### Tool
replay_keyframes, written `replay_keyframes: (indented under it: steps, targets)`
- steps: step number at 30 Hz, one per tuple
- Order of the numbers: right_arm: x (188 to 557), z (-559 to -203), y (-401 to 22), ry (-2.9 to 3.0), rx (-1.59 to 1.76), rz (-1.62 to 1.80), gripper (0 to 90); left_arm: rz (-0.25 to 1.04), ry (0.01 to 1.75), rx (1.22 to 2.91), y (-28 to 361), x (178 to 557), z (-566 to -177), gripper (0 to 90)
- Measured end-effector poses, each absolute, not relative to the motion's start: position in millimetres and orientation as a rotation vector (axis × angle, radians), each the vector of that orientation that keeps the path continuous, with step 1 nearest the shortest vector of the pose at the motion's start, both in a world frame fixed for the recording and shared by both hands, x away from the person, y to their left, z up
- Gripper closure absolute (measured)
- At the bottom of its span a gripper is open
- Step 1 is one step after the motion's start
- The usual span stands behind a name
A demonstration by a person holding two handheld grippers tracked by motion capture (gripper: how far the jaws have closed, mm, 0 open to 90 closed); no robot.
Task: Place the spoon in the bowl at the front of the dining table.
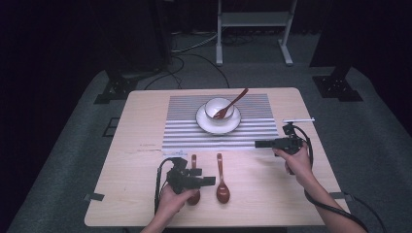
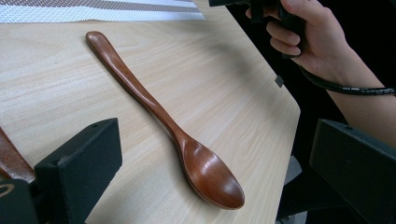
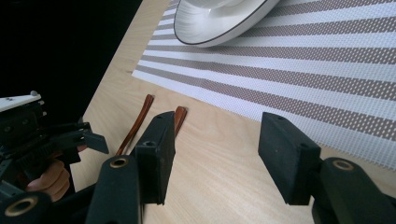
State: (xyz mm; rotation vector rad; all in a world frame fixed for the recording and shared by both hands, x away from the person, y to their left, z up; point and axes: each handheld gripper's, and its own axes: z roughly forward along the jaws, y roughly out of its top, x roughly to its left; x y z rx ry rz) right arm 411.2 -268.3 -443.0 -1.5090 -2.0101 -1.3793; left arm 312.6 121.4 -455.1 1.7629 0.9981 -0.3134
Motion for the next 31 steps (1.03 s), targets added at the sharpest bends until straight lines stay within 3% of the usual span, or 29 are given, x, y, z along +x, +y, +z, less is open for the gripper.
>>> replay_keyframes:
  steps: [31]
  targets:
    - [356.7,-457.6,-264.9,-1.994,-1.393,-1.519,40.0,-0.297,0.997,1.765,124.2,311.8,-454.9,1.2]
